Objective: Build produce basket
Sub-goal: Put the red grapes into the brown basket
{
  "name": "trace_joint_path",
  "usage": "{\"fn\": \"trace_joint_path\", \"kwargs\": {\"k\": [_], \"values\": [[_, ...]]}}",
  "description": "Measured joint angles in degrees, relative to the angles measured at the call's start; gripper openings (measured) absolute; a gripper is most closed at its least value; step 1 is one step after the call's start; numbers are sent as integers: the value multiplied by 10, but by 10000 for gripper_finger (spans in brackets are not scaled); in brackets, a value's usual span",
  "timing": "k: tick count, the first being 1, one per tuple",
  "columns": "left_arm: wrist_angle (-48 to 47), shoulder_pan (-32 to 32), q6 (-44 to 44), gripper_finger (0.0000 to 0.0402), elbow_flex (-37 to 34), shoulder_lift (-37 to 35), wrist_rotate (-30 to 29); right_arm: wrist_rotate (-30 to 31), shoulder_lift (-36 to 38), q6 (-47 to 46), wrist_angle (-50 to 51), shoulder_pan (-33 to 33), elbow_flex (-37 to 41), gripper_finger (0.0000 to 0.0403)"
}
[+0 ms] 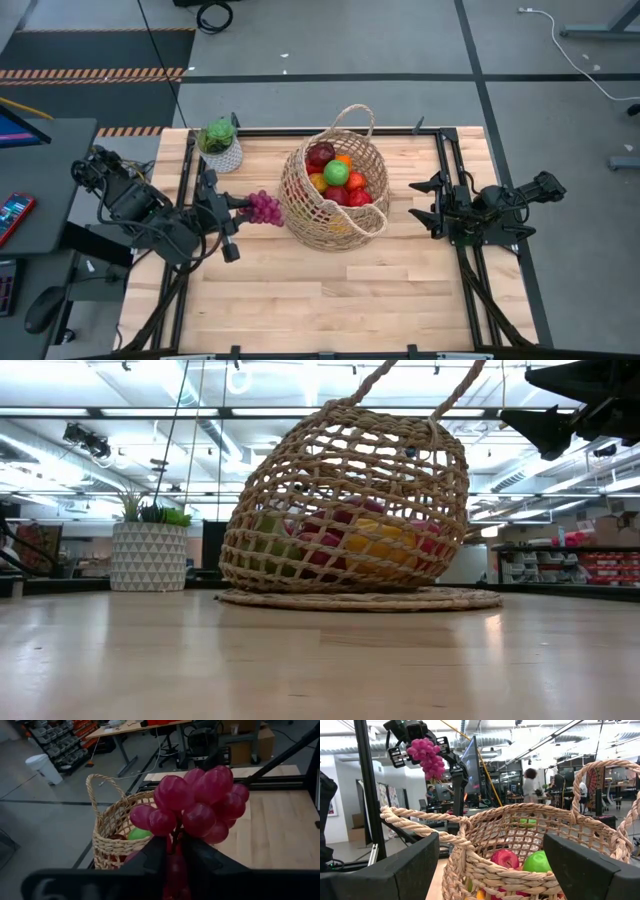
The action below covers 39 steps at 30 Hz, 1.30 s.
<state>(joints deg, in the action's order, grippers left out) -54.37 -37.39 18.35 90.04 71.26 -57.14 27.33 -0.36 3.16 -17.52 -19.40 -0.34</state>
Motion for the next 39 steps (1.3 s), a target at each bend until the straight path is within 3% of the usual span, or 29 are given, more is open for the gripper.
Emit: {"fn": "trace_joint_path", "kwargs": {"k": [17,28,39], "values": [[-29,0,-28,51,0,0,0,0,0,0,0,0,0,360],[-48,0,-278,48,0,0,0,0,0,0,0,0,0,360],[-48,0,-645,49,0,0,0,0,0,0,0,0,0,360]]}}
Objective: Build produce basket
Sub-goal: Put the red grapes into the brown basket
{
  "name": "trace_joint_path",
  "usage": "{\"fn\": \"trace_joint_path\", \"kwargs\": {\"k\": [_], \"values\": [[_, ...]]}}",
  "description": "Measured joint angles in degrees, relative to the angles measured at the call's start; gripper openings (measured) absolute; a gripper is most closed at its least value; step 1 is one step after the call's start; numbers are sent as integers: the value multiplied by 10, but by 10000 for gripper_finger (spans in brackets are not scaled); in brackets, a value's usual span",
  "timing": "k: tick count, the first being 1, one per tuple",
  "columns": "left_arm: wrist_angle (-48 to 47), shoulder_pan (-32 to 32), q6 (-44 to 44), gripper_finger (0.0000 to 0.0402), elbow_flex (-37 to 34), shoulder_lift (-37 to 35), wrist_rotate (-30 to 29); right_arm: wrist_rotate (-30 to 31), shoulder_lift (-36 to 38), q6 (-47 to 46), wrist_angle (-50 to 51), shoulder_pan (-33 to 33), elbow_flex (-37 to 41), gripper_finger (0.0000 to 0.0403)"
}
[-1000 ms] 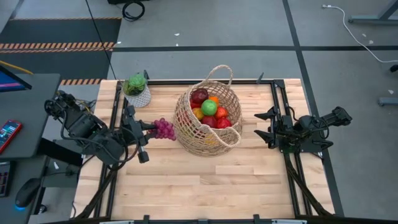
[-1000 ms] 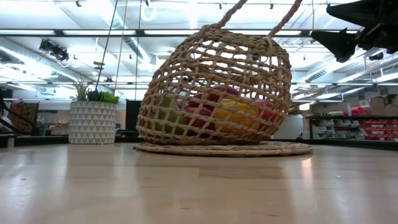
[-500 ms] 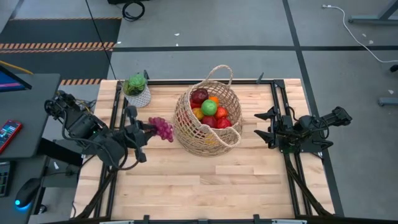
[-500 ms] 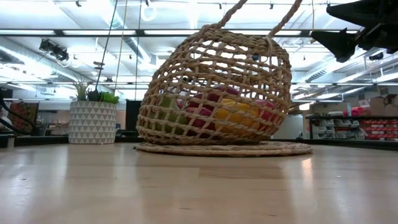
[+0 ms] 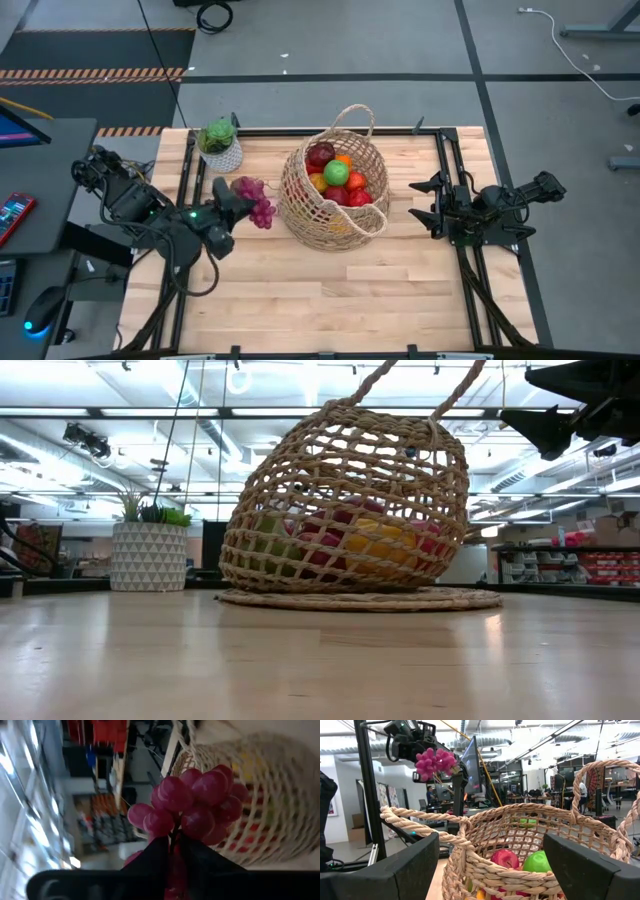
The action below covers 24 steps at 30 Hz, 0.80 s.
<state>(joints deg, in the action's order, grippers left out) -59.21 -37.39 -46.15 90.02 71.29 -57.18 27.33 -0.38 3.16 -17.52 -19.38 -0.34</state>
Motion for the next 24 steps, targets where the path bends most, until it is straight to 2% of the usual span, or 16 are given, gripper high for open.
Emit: {"fn": "trace_joint_path", "kwargs": {"k": [5,8,12,18,24], "values": [[0,0,-184,47,0,0,0,0,0,0,0,0,0,360],[1,0,-255,53,0,0,-8,0,0,0,0,0,0,360],[1,0,-312,58,0,0,-9,0,0,0,0,0,0,360],[4,0,-399,44,0,0,-10,0,0,0,0,0,0,360],[6,0,-416,46,0,0,-9,0,0,0,0,0,0,360]]}}
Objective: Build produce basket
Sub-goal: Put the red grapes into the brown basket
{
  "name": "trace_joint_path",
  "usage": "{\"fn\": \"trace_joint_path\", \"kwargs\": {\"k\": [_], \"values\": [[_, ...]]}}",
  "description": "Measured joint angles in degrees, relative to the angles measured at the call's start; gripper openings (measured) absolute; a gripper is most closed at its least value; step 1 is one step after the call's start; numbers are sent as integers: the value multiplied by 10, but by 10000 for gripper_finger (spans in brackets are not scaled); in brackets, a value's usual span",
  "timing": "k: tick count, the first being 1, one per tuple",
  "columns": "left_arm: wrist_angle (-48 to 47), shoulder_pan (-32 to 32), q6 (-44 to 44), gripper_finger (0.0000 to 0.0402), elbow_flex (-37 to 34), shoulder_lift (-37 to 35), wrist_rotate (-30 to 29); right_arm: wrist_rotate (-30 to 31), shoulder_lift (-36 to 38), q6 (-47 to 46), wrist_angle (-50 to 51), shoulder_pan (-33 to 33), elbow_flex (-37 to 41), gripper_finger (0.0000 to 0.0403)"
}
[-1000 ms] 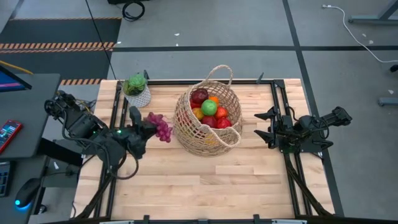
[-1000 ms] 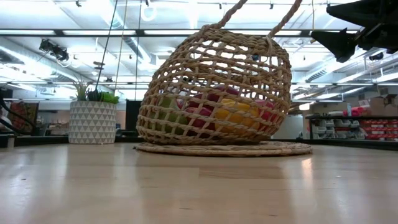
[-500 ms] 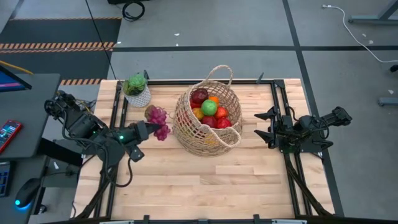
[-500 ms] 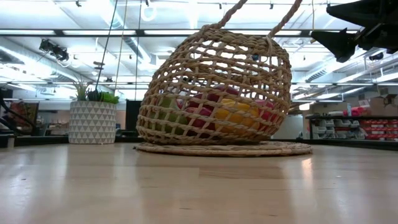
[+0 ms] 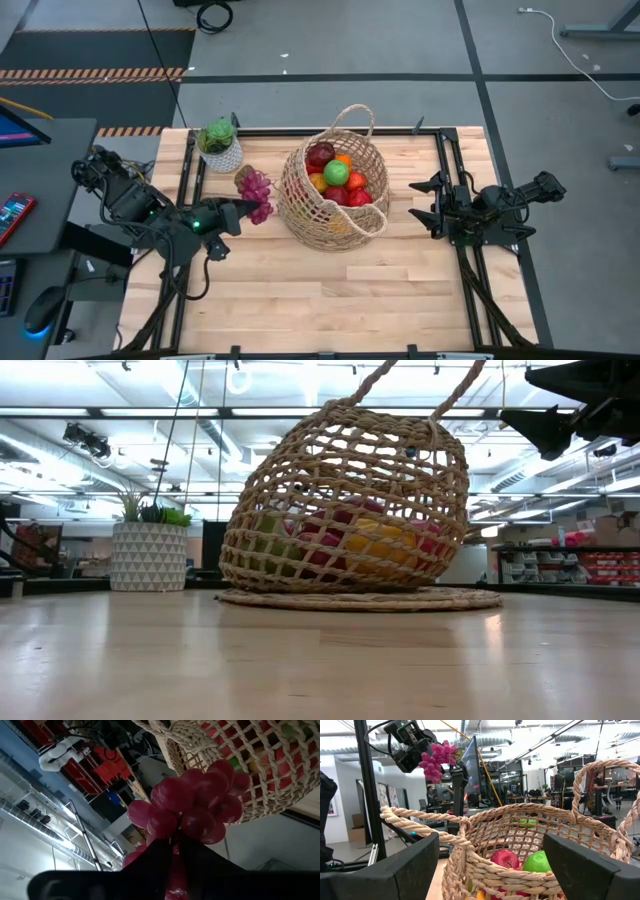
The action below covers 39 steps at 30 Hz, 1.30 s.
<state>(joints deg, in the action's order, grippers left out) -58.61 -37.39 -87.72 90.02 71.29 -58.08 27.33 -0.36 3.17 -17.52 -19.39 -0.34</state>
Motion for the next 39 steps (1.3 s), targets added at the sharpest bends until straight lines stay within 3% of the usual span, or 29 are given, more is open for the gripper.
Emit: {"fn": "trace_joint_path", "kwargs": {"k": [6,10,32,39], "values": [[0,0,12,43,0,0,0,0,0,0,0,0,0,360],[0,0,112,42,0,0,6,0,0,0,0,0,0,360],[1,-1,988,58,0,0,19,0,0,0,0,0,0,360],[2,-1,1188,53,0,0,69,0,0,0,0,0,0,360]]}}
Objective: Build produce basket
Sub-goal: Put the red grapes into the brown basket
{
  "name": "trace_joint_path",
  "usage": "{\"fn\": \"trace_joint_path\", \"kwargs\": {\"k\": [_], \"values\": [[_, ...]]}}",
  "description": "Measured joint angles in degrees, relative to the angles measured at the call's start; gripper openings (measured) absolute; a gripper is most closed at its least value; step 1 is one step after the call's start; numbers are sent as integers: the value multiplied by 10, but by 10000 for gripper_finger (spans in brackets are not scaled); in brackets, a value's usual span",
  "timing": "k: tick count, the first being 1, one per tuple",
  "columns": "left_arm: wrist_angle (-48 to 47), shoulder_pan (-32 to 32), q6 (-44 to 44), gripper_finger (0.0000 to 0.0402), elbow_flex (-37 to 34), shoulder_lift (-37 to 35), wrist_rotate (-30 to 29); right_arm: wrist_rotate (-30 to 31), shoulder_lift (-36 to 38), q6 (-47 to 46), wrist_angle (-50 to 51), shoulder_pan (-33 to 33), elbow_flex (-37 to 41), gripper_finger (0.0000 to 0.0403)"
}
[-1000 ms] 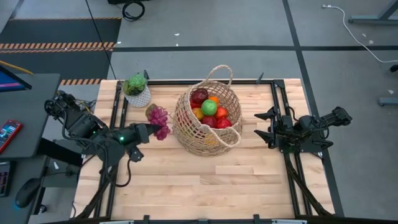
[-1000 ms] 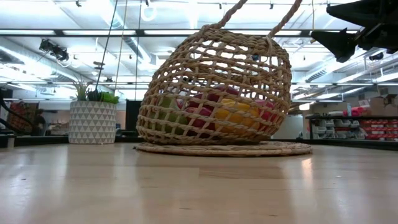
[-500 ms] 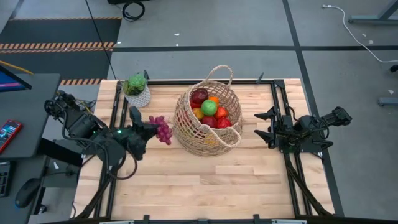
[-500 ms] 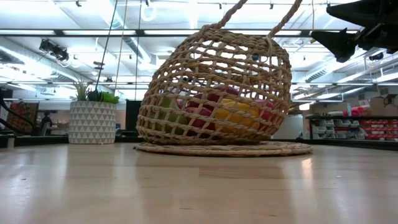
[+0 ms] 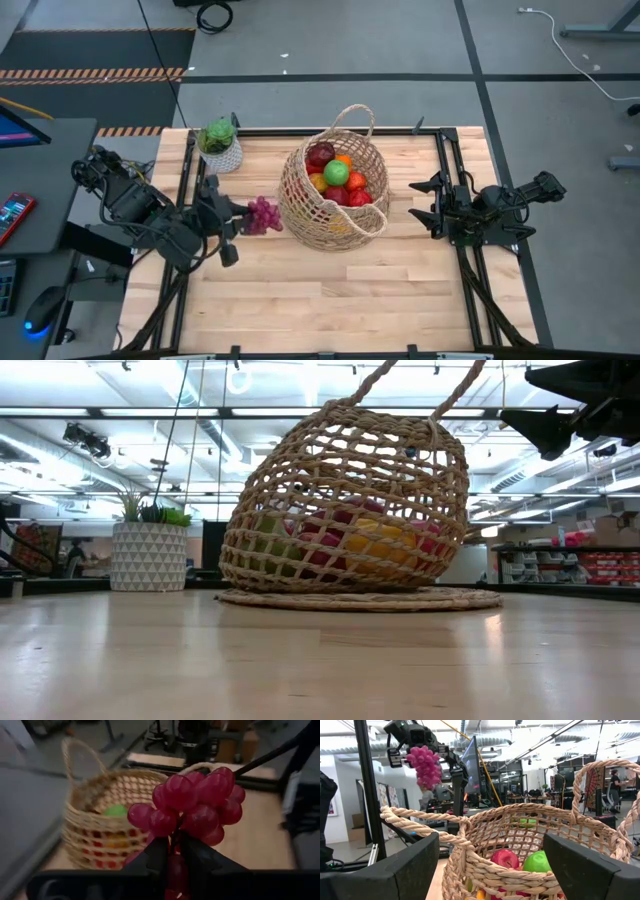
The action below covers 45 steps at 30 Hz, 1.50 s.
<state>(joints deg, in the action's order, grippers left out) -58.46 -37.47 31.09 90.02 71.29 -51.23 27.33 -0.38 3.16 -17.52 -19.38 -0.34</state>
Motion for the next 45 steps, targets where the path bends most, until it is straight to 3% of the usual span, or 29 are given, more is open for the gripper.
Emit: {"fn": "trace_joint_path", "kwargs": {"k": [9,16,25,35,45], "values": [[18,0,230,61,0,0,64,0,0,0,0,0,0,360],[84,0,294,57,0,0,168,0,0,0,0,0,0,360],[186,0,286,65,0,0,224,0,0,0,0,0,0,360],[210,0,281,61,0,0,227,0,0,0,0,0,0,360],[188,4,93,65,0,0,226,0,0,0,0,0,0,360]]}}
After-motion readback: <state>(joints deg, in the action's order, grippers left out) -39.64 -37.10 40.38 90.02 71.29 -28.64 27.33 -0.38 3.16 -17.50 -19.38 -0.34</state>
